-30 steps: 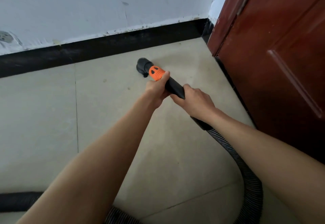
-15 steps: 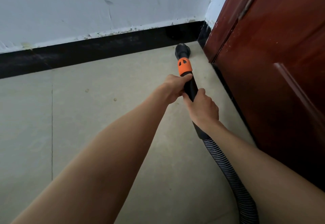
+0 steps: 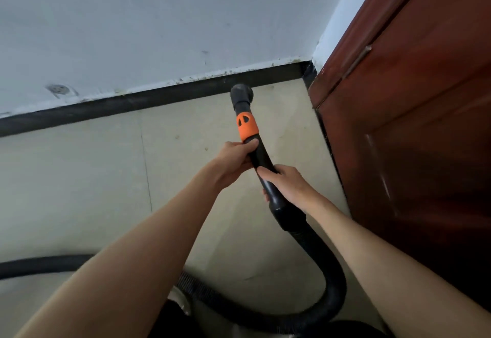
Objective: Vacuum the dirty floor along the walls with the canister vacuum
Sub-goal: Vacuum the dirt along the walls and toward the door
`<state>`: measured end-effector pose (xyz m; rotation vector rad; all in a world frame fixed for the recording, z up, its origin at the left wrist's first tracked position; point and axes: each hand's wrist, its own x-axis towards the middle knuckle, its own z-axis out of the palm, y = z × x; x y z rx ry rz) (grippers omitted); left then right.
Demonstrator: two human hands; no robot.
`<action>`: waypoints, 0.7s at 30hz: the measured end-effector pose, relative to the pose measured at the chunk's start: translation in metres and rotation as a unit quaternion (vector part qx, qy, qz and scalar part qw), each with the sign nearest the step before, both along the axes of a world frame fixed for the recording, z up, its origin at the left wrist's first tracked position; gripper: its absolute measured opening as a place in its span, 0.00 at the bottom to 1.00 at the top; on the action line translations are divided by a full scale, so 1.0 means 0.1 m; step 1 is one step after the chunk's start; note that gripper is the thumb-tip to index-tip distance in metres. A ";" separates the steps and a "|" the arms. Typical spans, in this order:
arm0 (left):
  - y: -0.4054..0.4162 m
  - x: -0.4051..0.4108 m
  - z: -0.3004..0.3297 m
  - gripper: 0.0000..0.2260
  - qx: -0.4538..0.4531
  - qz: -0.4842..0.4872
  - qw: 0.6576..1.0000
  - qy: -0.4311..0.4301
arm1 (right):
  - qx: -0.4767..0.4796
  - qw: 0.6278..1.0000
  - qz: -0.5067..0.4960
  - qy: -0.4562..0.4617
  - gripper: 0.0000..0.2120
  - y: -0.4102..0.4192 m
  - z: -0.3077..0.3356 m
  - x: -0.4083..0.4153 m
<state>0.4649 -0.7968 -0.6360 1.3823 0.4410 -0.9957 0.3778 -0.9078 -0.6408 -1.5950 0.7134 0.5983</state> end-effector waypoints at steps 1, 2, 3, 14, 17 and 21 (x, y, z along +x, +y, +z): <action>0.07 0.00 0.26 0.14 -0.004 -0.001 1.000 -0.005 | 0.004 1.000 -0.002 -0.003 0.12 0.05 0.25 0.00; 0.14 0.02 0.55 0.14 -0.007 -0.002 1.000 -0.012 | 0.005 1.000 -0.003 -0.009 0.12 0.11 0.52 0.01; 0.21 0.03 0.84 0.14 -0.011 -0.002 1.000 -0.020 | 0.007 1.000 -0.003 -0.016 0.12 0.17 0.80 0.03; 1.61 0.13 4.07 0.15 0.130 -0.001 0.970 -0.205 | -0.028 0.981 0.127 -0.141 0.11 1.13 4.08 0.48; 2.29 0.01 4.75 0.21 0.260 0.016 0.914 -0.310 | -0.009 0.973 0.148 -0.179 0.11 1.52 4.88 0.57; 3.33 -0.26 5.57 0.24 0.395 0.014 0.818 -0.417 | 0.013 0.959 0.174 -0.223 0.12 2.17 5.75 0.63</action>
